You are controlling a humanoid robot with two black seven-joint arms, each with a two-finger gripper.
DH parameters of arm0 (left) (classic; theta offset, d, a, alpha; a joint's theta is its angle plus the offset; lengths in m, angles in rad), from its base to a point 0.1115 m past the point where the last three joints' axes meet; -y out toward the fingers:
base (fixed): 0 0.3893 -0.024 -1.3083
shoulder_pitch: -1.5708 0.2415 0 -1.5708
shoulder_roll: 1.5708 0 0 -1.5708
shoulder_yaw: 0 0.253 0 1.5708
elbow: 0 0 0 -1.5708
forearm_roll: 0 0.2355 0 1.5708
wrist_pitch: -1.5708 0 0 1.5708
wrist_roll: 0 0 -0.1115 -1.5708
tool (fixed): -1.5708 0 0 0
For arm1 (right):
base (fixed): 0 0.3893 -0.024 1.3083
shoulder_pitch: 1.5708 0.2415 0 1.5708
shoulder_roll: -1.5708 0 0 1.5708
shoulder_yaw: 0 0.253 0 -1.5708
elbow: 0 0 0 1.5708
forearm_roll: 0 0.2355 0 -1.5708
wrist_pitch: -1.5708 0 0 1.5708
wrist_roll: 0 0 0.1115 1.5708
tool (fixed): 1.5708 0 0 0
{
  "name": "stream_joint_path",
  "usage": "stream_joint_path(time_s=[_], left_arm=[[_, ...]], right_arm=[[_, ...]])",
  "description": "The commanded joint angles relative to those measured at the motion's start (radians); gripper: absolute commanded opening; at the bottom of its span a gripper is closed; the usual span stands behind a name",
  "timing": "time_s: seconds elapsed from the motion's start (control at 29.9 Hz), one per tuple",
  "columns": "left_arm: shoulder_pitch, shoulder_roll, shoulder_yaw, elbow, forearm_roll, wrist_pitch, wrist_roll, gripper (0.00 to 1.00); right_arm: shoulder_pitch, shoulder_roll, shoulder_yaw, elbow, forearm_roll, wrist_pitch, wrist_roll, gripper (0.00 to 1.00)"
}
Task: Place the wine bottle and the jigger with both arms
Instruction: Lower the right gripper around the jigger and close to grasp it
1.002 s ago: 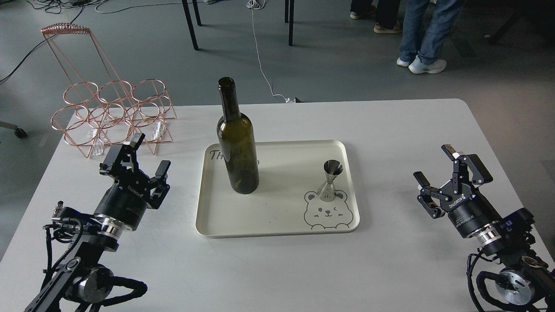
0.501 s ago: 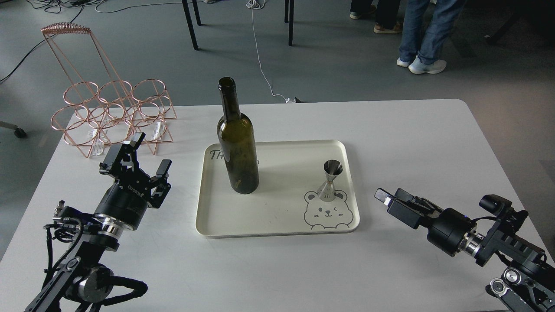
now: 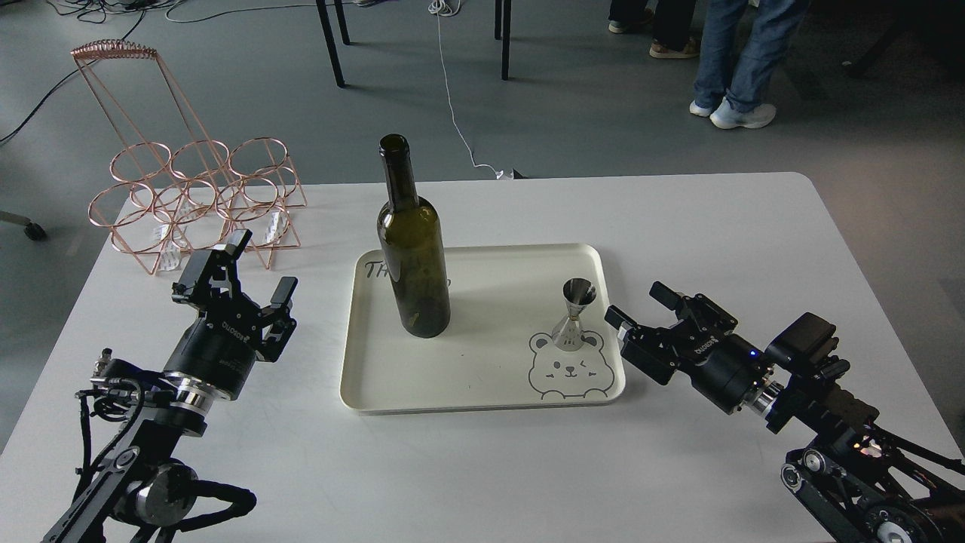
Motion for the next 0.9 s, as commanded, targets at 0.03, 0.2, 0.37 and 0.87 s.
stream_joint_path(time_s=[0.03,0.2,0.37,0.87], left_arm=[[0.000,0.001,0.000,-0.001,0.000,0.000,-0.001,0.98],[0.000,0.001,-0.010,-0.001,0.000,0.000,-0.001,0.98],[0.000,0.000,-0.010,-0.001,0.000,0.000,-0.001,0.98],[-0.001,0.004,-0.012,-0.009,0.002,-0.001,-0.001,0.98]], right_arm=[[0.035,0.030,-0.030,-0.045,0.000,-0.001,0.000,0.95],[0.057,0.031,-0.070,-0.059,0.000,0.004,0.000,0.95],[0.089,0.030,-0.096,-0.085,0.000,0.007,0.000,0.94],[0.164,0.033,-0.201,-0.159,0.000,0.007,0.000,0.92]])
